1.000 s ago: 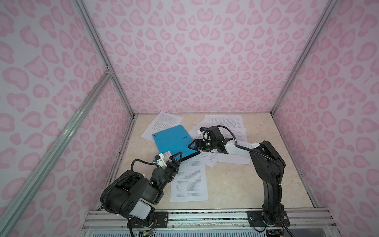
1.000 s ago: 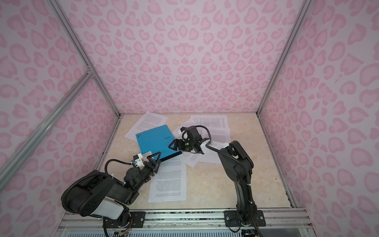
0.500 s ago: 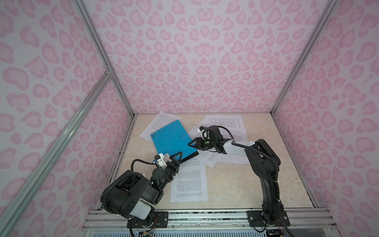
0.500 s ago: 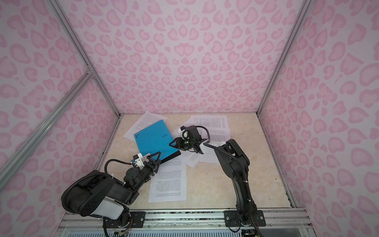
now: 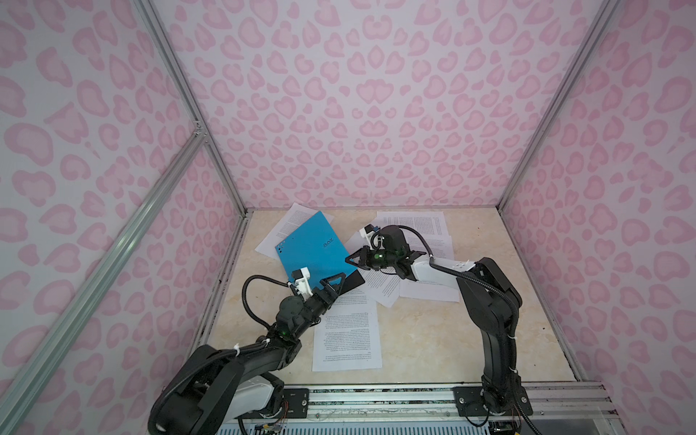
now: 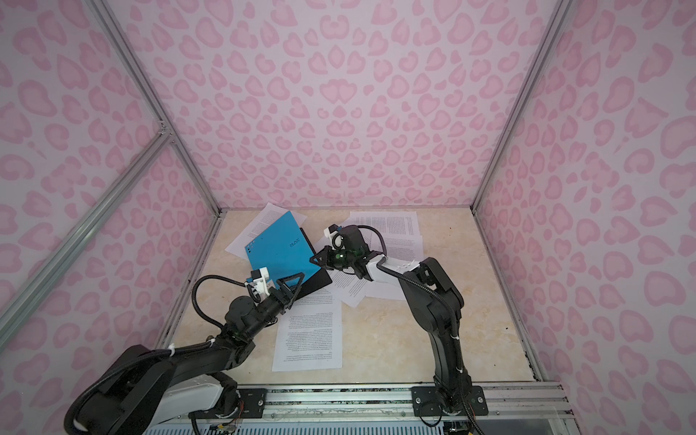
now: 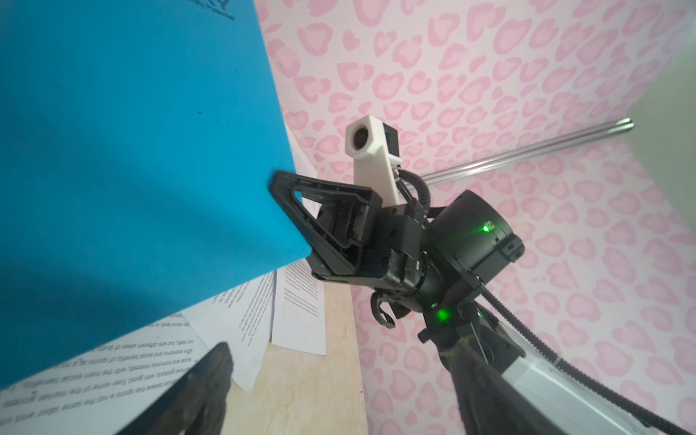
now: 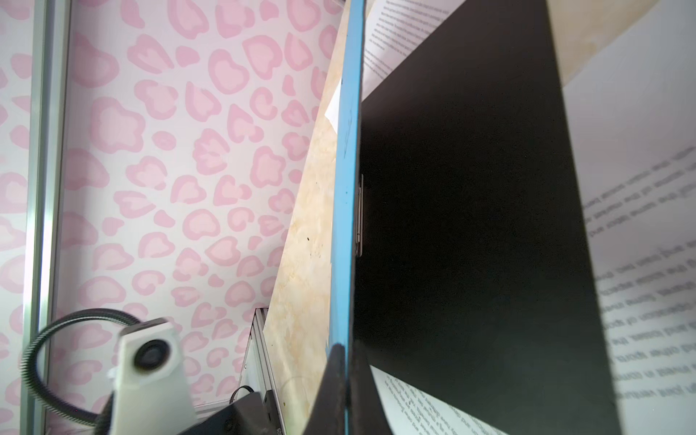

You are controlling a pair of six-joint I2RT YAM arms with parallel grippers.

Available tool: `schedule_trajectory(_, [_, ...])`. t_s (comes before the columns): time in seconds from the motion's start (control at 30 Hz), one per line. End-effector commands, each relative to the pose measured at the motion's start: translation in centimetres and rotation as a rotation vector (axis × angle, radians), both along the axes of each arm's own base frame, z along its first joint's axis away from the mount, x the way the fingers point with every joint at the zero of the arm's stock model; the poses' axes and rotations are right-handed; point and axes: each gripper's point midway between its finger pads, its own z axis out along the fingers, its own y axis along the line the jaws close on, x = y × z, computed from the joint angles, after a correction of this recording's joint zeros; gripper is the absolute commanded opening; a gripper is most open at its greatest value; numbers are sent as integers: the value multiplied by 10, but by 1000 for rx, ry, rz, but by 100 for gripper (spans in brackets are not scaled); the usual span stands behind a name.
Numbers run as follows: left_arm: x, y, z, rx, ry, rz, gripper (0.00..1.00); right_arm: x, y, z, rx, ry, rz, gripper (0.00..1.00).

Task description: Put the files into the folder

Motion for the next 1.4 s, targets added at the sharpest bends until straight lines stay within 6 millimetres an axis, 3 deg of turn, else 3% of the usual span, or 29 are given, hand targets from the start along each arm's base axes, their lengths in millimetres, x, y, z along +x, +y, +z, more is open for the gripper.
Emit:
schedule_trajectory(0.0, [-27, -3, -35, 355, 102, -108, 95, 9, -6, -2, -58, -33, -31, 0])
schedule_trajectory(0.17, [-62, 4, -46, 509, 172, -205, 96, 15, -4, 7, -67, -31, -28, 0])
schedule_trajectory(0.27, [-83, -3, -71, 576, 228, -288, 96, 15, -6, 10, -96, -34, -22, 0])
schedule_trajectory(0.3, [-89, -6, -79, 593, 240, -310, 96, 19, -4, 22, -89, -55, -20, 0])
schedule_trajectory(0.43, [-102, -25, -102, 631, 265, -388, 97, 18, -5, 27, -104, -62, -14, 0])
schedule_trajectory(0.7, [-100, -65, -126, 663, 283, -460, 99, 13, -9, 29, -129, -52, -4, 0])
schedule_trajectory(1.0, [-93, -119, -158, 696, 293, -566, 98, 6, -21, 55, -159, -84, -6, 0])
schedule_trajectory(1.27, [-89, -186, -171, 685, 268, -670, 97, 6, -42, 74, -185, -106, -33, 0])
schedule_trajectory(1.37, [-82, -200, -163, 663, 236, -677, 96, 5, -50, 74, -192, -107, -43, 0])
